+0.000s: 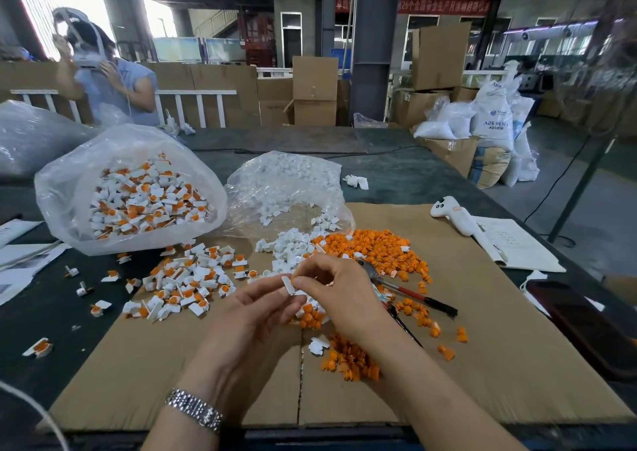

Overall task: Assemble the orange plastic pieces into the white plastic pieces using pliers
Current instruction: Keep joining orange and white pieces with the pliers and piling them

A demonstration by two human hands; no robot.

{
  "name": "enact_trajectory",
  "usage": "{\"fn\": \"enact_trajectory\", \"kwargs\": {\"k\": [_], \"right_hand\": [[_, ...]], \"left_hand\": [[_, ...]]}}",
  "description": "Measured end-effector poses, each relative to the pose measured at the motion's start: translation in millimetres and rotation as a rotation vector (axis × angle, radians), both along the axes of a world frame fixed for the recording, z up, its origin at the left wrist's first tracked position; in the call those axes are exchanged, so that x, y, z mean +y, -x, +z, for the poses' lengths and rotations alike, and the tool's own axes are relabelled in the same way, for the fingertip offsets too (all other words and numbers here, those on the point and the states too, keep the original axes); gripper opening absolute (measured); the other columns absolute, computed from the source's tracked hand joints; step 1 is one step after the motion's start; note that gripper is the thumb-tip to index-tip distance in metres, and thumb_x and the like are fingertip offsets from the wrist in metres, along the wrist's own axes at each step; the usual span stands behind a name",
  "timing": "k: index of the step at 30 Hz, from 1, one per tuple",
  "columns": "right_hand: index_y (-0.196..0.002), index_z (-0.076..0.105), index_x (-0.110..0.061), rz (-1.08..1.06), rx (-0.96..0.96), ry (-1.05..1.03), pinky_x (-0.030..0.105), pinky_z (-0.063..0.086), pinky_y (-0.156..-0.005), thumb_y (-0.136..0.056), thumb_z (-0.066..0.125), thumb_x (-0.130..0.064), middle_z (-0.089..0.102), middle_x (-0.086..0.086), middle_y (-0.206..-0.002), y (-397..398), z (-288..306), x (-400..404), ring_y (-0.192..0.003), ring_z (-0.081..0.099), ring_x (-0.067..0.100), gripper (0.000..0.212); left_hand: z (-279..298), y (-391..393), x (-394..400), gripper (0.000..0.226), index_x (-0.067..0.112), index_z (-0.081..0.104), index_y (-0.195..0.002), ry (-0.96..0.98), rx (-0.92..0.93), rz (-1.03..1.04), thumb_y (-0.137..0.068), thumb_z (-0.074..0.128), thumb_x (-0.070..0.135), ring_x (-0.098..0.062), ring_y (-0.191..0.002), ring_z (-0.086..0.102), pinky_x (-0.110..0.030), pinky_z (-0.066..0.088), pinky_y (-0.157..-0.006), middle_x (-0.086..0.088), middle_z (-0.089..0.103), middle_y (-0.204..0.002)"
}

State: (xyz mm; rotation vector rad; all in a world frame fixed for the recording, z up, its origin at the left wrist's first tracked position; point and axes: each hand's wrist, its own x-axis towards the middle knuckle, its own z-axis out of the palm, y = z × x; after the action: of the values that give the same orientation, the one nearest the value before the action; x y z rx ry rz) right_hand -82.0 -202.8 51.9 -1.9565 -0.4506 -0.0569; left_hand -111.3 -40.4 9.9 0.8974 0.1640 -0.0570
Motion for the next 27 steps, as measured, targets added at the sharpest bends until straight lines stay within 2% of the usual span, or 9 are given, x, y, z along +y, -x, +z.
{"fn": "enact_trajectory", "kwargs": {"k": [3, 8, 12, 16, 19, 22, 25, 27], "right_hand": [[-0.088, 0.072, -0.020, -0.026, 0.001, 0.040, 0.022, 0.052, -0.072, -0.092, 0.070, -0.021, 0.067, -0.008, -0.087, 1.8, 0.0, 1.2, -0.076, 0.059, 0.004, 0.004], [-0.089, 0.072, -0.022, -0.040, -0.022, 0.078, 0.018, 0.047, -0.064, -0.093, 0.069, -0.020, 0.065, -0.006, -0.081, 2.9, 2.9, 2.3, -0.069, 0.055, 0.002, 0.005], [-0.093, 0.071, -0.022, -0.003, 0.007, 0.036, 0.017, 0.048, -0.066, -0.095, 0.067, -0.018, 0.066, -0.006, -0.080, 3.2, 5.2, -0.8, -0.071, 0.058, 0.003, 0.006], [-0.093, 0.072, -0.022, 0.015, 0.009, 0.013, 0.015, 0.049, -0.069, -0.095, 0.068, -0.017, 0.068, -0.008, -0.082, 2.8, 6.7, -3.5, -0.075, 0.062, 0.001, 0.007], [-0.094, 0.072, -0.023, 0.010, -0.005, 0.032, 0.013, 0.049, -0.069, -0.095, 0.068, -0.018, 0.068, -0.009, -0.082, 3.8, 6.7, -3.8, -0.075, 0.062, -0.001, 0.007], [-0.090, 0.071, -0.025, -0.006, -0.069, 0.108, 0.014, 0.049, -0.067, -0.094, 0.067, -0.018, 0.065, -0.011, -0.081, 5.6, 8.4, -2.3, -0.075, 0.060, -0.001, 0.009], [-0.091, 0.070, -0.024, 0.017, -0.134, 0.195, 0.016, 0.050, -0.070, -0.094, 0.066, -0.016, 0.064, -0.011, -0.083, 6.5, 11.1, -1.2, -0.077, 0.060, 0.003, 0.009], [-0.092, 0.069, -0.026, 0.021, -0.117, 0.182, 0.016, 0.048, -0.067, -0.094, 0.066, -0.015, 0.062, -0.011, -0.080, 7.2, 12.1, -1.0, -0.072, 0.058, 0.002, 0.011]], "left_hand": [[-3.2, -1.4, 3.1, 0.027, 0.001, 0.077, -0.105, -0.099, -0.039, -0.002, -0.078, 0.078, -0.004, -0.032, -0.095, 0.077, -0.028, 0.062, -0.074, -0.026, 0.075, -0.106], [-1.7, -4.3, 6.9, 0.025, 0.017, 0.080, -0.100, -0.400, -0.130, 0.041, -0.075, 0.082, 0.015, -0.030, -0.097, 0.077, -0.026, 0.061, -0.077, -0.016, 0.078, -0.107], [-2.9, -5.7, 8.4, 0.034, 0.015, 0.079, -0.106, -0.305, -0.139, 0.037, -0.072, 0.084, 0.016, -0.031, -0.099, 0.076, -0.031, 0.062, -0.078, -0.017, 0.077, -0.108], [-5.7, -6.0, 9.9, 0.041, 0.010, 0.078, -0.108, -0.222, -0.147, 0.025, -0.069, 0.088, 0.015, -0.026, -0.090, 0.075, -0.030, 0.061, -0.076, -0.017, 0.076, -0.102], [-6.5, -6.9, 12.0, 0.042, 0.012, 0.078, -0.108, -0.259, -0.165, 0.022, -0.068, 0.090, 0.019, -0.025, -0.092, 0.075, -0.032, 0.060, -0.081, -0.015, 0.077, -0.101], [-4.8, -6.9, 15.0, 0.039, 0.018, 0.079, -0.108, -0.394, -0.190, 0.004, -0.072, 0.090, 0.027, -0.029, -0.099, 0.076, -0.038, 0.060, -0.090, -0.015, 0.077, -0.105], [-1.5, -5.3, 18.6, 0.048, 0.019, 0.080, -0.108, -0.420, -0.204, -0.044, -0.066, 0.094, 0.039, -0.031, -0.097, 0.076, -0.034, 0.061, -0.086, -0.018, 0.077, -0.105], [0.4, -4.6, 19.6, 0.045, 0.018, 0.080, -0.109, -0.406, -0.213, -0.056, -0.069, 0.094, 0.034, -0.032, -0.098, 0.076, -0.034, 0.061, -0.086, -0.019, 0.077, -0.106]]}}
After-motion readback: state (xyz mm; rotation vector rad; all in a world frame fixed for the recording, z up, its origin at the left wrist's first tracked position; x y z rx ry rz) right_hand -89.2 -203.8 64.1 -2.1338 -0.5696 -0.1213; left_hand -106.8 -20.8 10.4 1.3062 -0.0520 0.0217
